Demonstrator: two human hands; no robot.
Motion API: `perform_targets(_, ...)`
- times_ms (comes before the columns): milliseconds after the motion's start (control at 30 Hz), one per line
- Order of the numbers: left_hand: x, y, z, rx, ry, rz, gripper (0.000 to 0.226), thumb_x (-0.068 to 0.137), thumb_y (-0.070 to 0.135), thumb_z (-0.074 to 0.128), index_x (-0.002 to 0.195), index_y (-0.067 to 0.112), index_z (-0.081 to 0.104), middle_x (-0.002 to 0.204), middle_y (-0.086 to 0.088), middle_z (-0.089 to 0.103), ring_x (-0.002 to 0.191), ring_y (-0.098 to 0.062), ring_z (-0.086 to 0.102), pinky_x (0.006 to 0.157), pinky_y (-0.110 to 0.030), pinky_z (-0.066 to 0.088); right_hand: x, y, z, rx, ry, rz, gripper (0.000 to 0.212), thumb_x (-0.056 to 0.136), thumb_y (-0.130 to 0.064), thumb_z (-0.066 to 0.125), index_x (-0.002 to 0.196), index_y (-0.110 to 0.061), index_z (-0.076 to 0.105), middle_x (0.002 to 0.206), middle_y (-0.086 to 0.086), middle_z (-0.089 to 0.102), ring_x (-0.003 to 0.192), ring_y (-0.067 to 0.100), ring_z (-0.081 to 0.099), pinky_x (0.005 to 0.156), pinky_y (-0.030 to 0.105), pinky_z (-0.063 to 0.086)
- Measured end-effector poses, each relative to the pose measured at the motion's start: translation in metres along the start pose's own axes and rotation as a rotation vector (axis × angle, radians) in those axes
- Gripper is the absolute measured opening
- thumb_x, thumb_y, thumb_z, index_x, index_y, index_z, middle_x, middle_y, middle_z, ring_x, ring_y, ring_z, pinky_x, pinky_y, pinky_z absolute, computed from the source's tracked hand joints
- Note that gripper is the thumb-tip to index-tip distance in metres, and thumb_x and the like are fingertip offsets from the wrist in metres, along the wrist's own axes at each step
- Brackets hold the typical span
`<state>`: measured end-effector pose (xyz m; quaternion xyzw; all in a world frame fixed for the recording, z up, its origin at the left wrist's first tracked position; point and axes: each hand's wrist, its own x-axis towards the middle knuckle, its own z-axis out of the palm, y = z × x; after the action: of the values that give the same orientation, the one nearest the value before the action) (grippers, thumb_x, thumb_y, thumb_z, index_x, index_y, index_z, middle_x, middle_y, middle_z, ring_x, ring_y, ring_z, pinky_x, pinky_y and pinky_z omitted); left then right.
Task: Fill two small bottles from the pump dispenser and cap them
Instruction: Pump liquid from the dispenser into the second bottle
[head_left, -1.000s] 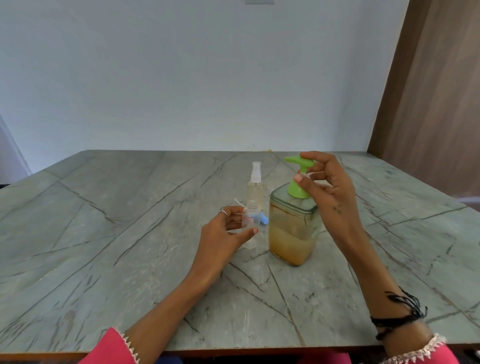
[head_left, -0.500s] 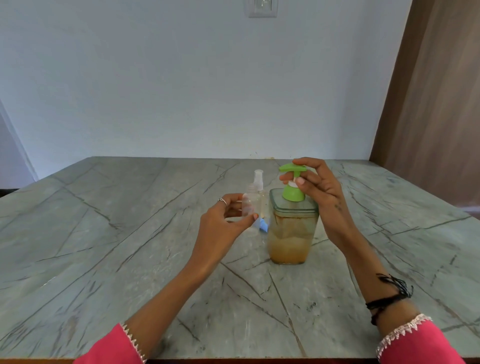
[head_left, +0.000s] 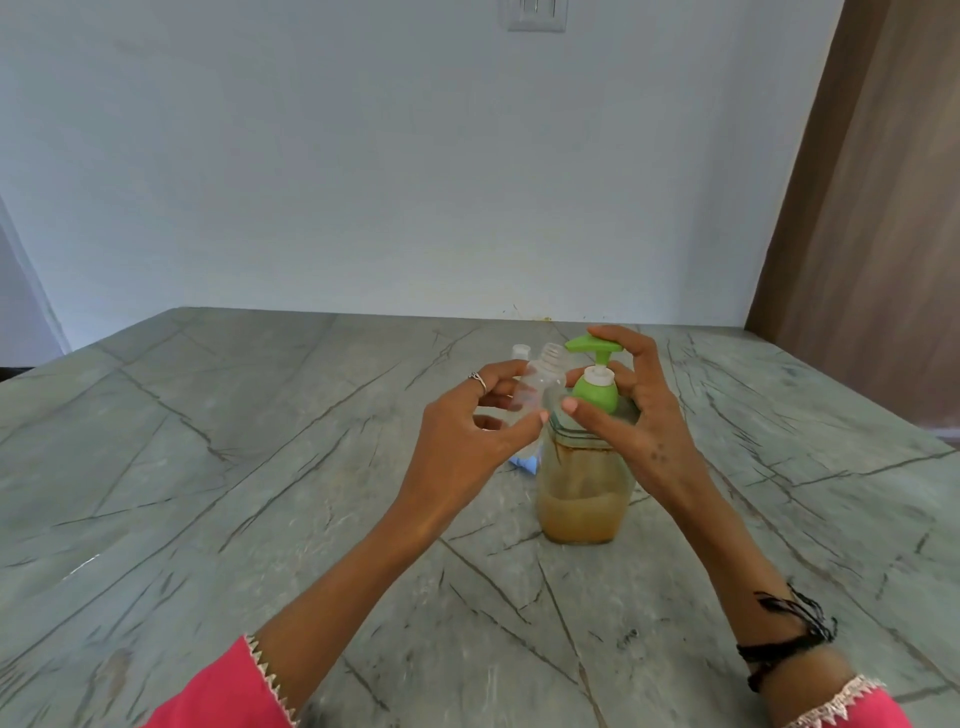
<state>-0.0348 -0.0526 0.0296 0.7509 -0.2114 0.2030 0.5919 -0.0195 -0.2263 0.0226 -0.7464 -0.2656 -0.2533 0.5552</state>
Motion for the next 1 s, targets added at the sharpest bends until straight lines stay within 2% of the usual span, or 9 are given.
perform_targets(67,0.0003,-0.0012,0.0006,-0.002,0.009,0.003,0.036,0.079,0.011,0.071,0.109,0.028,0.060,0.095,0.008,0.066,0.086,-0.004,0.061,0.068,-0.012,0.050,-0.0002,0.0024,0.0018,0.003,0.020,-0.021,0.051,0.084,-0.017,0.067,0.121,-0.040,0.041,0.095,-0.007,0.071,0.093,0.007,0.068,0.079,0.016,0.052)
perform_targets(167,0.0020,-0.0026,-0.0006,0.018,0.009,0.012,0.038,0.079,0.011,0.071,0.107,0.033,0.058,0.093,0.014,0.063,0.084,0.002,0.060,0.067,-0.009,0.049,-0.0003,0.0025,0.0044,-0.014,0.051,-0.044,0.046,0.086,-0.003,0.066,0.118,-0.028,0.045,0.091,-0.004,0.071,0.092,-0.001,0.066,0.081,0.000,0.041)
perform_targets(267,0.0035,-0.0030,-0.0010,0.035,0.001,0.030,0.040,0.078,0.011,0.072,0.103,0.039,0.056,0.091,0.019,0.061,0.083,0.008,0.058,0.068,-0.008,0.048,0.0015,0.0012,0.0057,-0.031,0.058,-0.037,0.037,0.084,0.003,0.066,0.117,-0.010,0.055,0.094,-0.027,0.067,0.094,-0.012,0.061,0.080,0.002,0.043)
perform_targets(300,0.0037,-0.0028,-0.0007,0.039,0.001,0.037,0.042,0.078,0.011,0.072,0.101,0.041,0.055,0.091,0.020,0.060,0.083,0.009,0.057,0.069,-0.007,0.048,0.0021,0.0024,0.0062,-0.031,0.076,-0.037,0.039,0.084,0.002,0.067,0.118,-0.011,0.055,0.096,-0.030,0.065,0.094,-0.009,0.062,0.080,0.008,0.049)
perform_targets(400,0.0039,-0.0035,0.0014,0.030,0.006,0.056,0.043,0.077,0.010,0.072,0.100,0.042,0.054,0.091,0.019,0.060,0.083,0.008,0.058,0.069,-0.008,0.048,0.0027,0.0021,0.0081,0.010,0.121,-0.040,0.047,0.080,-0.010,0.069,0.114,-0.035,0.049,0.098,-0.007,0.070,0.088,0.016,0.070,0.079,0.034,0.058)
perform_targets(567,0.0062,-0.0052,0.0023,0.034,0.004,0.084,0.041,0.077,0.011,0.073,0.106,0.035,0.056,0.092,0.020,0.060,0.085,0.004,0.058,0.072,-0.010,0.050,0.0046,0.0038,0.0082,0.048,0.133,-0.039,0.044,0.079,-0.004,0.068,0.109,-0.031,0.051,0.091,-0.002,0.072,0.085,0.018,0.071,0.075,0.022,0.056)
perform_targets(733,0.0079,-0.0065,0.0010,0.080,-0.009,0.124,0.042,0.076,0.010,0.074,0.107,0.034,0.056,0.091,0.018,0.059,0.086,0.004,0.056,0.071,-0.008,0.048,0.0056,0.0031,0.0090,0.085,0.142,-0.014,0.038,0.076,-0.010,0.069,0.101,-0.034,0.053,0.098,0.000,0.071,0.089,0.020,0.071,0.074,0.035,0.060)
perform_targets(867,0.0070,-0.0073,-0.0008,0.090,-0.020,0.133,0.042,0.076,0.010,0.074,0.108,0.032,0.057,0.093,0.015,0.060,0.090,-0.002,0.057,0.072,-0.007,0.047,0.0060,0.0030,0.0086,0.096,0.137,-0.015,0.035,0.076,-0.011,0.069,0.098,-0.033,0.054,0.098,-0.001,0.071,0.089,0.020,0.071,0.073,0.036,0.060)
perform_targets(1000,0.0075,-0.0057,0.0000,0.066,-0.029,0.107,0.041,0.077,0.012,0.073,0.108,0.032,0.057,0.093,0.017,0.059,0.090,0.000,0.057,0.072,-0.009,0.048,0.0059,0.0023,0.0076,0.069,0.112,-0.036,0.038,0.077,-0.012,0.068,0.104,-0.034,0.052,0.098,-0.006,0.070,0.089,0.018,0.071,0.073,0.032,0.060)
